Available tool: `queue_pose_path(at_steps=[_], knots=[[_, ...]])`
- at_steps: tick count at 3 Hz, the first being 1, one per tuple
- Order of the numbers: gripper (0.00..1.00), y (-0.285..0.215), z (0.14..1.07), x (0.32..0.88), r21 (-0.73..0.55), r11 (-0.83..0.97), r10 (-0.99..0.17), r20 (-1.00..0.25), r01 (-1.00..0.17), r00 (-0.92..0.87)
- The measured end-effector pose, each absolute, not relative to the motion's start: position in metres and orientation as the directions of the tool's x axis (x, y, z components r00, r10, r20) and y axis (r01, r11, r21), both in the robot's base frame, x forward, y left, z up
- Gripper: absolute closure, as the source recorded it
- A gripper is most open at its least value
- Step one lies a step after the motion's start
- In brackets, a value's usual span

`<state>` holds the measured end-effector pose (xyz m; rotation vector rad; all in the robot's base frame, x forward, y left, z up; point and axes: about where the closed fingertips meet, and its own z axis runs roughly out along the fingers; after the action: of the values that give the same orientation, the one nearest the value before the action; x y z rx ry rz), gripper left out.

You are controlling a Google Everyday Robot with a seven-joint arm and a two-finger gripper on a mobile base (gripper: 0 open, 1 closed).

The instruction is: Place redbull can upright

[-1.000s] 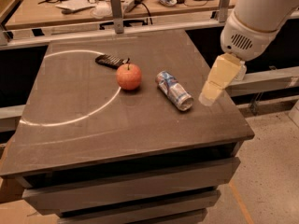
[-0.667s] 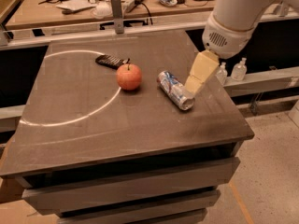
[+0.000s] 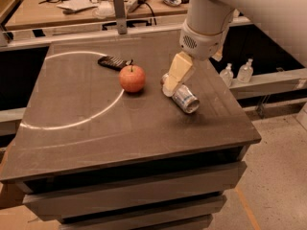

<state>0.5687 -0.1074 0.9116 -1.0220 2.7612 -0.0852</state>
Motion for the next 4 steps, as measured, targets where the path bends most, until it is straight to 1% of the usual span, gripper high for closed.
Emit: queue_pose_path(at_steps=[1, 2, 3, 4], knots=[[0.00, -0.091, 0.900, 0.581, -0.108, 0.778, -0.628, -0.159, -0.619, -0.762], [0.00, -0.073, 0.880, 0.608, -0.047, 0.800, -0.597, -0.162, -0.598, -0.786], [0.00, -0.062, 0.869, 0.636, -0.020, 0.810, -0.581, -0.161, -0.586, -0.798], [0.00, -0.060, 0.858, 0.649, -0.010, 0.814, -0.575, -0.149, -0.580, -0.805]])
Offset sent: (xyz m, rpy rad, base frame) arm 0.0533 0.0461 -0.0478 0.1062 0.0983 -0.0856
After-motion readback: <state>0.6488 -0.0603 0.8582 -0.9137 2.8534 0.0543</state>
